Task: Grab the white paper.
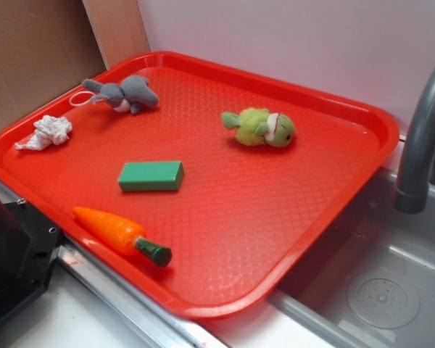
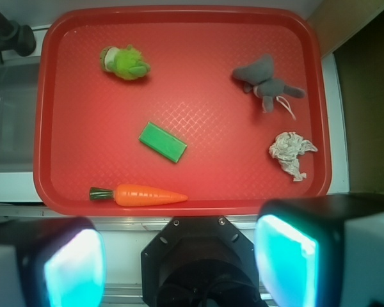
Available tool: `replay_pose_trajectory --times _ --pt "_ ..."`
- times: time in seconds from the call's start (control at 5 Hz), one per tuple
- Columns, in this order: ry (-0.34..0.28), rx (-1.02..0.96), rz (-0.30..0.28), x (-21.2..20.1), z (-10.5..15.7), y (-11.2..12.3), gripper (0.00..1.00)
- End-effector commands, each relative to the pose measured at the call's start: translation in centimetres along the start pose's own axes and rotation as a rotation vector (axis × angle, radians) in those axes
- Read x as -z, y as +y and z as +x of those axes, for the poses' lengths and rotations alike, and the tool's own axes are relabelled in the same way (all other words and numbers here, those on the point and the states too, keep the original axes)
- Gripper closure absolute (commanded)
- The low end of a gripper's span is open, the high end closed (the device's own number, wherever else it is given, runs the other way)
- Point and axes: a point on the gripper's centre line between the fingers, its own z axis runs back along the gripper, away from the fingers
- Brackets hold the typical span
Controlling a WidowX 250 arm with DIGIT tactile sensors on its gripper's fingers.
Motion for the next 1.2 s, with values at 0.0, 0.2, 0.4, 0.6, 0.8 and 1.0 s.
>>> replay_pose_trajectory --times 0.0,0.2,0.4,0.6,0.8,1.0 --pt "0.0 0.0 0.0 0.0 0.0 0.0 0.0" --pt "-0.058 -0.107 -0.001 1.4 0.3 2.3 0.0" --pt "-0.111 -0.196 0.01 2.9 0.3 4.7 0.0" --pt "-0.172 -0.286 0.063 5.2 0.5 6.4 0.0" --pt "-0.229 -0.387 0.092 8.3 0.8 8.2 0.0" --pt "-0.277 -0.449 0.081 10.5 1.2 9.4 0.0"
